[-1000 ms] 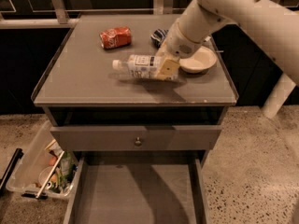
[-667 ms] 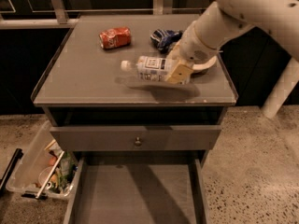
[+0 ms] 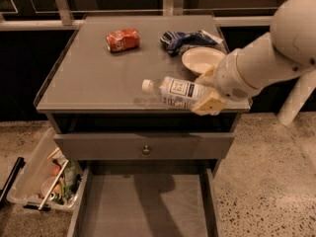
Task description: Place blue plastic bottle into middle drawer
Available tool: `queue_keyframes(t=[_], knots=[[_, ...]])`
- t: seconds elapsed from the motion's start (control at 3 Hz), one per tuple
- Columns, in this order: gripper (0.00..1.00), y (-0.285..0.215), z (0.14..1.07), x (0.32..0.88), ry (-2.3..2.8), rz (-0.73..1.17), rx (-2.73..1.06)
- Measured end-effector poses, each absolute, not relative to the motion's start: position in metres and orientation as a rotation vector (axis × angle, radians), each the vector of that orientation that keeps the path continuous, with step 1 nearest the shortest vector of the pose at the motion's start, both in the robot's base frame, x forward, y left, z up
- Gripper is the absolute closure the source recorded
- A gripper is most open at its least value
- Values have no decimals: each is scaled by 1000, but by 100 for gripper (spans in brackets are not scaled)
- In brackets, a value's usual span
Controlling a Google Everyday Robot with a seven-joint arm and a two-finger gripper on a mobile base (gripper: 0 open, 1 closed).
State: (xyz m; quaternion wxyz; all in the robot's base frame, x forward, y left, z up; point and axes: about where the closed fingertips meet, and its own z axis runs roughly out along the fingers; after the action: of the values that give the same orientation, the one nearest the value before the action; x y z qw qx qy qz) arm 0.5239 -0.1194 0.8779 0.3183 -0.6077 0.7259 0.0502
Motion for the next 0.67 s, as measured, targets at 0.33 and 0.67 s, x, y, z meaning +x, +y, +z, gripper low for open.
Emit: queue_keyframes(t=[0.33,0.67], knots=[[100,-122,863,486,1914,111,-1557],[100,-123,823,449,1957,153,-1498]])
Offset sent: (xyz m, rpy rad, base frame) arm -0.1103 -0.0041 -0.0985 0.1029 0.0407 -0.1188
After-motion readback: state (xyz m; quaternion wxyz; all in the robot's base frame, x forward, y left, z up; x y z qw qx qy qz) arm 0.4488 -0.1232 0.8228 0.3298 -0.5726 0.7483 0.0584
